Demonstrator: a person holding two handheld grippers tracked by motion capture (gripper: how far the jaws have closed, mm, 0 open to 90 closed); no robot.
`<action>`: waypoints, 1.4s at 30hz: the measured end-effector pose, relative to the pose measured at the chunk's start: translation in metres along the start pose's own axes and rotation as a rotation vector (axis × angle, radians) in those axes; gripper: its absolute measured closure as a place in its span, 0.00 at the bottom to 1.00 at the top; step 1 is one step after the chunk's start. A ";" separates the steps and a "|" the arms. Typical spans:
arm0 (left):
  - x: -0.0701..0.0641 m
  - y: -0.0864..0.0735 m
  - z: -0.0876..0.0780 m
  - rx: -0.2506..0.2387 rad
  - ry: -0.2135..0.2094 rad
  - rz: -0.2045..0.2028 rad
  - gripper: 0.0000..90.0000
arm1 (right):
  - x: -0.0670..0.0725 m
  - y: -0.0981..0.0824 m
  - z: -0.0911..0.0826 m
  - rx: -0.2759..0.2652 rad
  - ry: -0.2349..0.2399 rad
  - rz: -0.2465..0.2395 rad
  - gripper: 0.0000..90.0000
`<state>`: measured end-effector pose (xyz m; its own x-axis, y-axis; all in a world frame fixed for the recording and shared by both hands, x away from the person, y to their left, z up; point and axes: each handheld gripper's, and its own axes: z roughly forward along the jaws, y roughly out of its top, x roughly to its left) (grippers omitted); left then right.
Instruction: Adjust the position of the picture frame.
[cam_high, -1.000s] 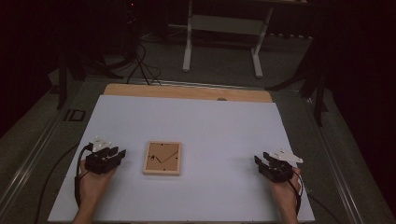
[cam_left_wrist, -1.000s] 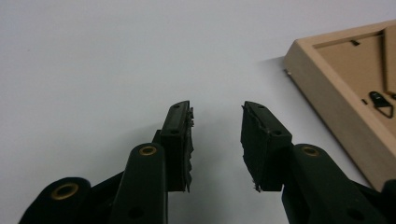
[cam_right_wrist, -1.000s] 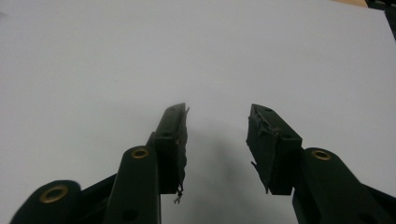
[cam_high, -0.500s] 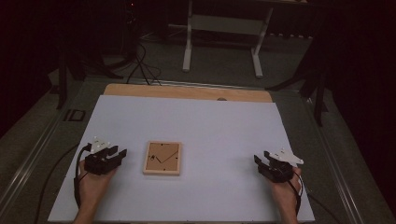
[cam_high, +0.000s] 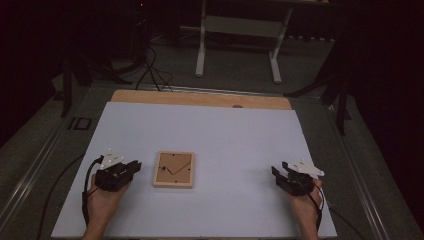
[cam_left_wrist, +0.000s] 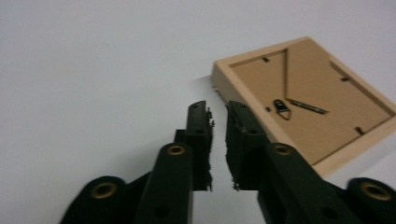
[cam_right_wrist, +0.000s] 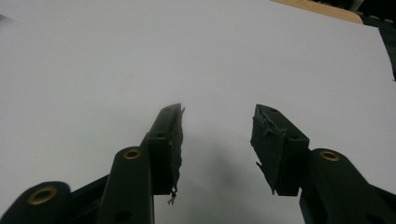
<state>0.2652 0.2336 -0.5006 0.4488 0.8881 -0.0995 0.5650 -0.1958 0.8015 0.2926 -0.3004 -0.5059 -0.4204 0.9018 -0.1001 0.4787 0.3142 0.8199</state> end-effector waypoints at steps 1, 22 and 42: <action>-0.001 0.000 0.001 -0.002 -0.005 -0.003 0.90 | 0.000 0.000 0.000 0.001 0.000 0.000 0.59; -0.032 -0.001 0.026 0.054 0.005 0.064 0.63 | -0.001 0.000 -0.001 0.004 -0.005 0.008 0.57; -0.034 -0.001 0.033 0.087 -0.045 0.048 0.70 | 0.002 0.000 0.001 0.012 0.006 -0.002 0.56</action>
<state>0.2723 0.1900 -0.5180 0.5062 0.8576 -0.0906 0.5994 -0.2744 0.7519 0.2930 -0.2984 -0.5064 -0.4260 0.8994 -0.0985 0.4867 0.3195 0.8131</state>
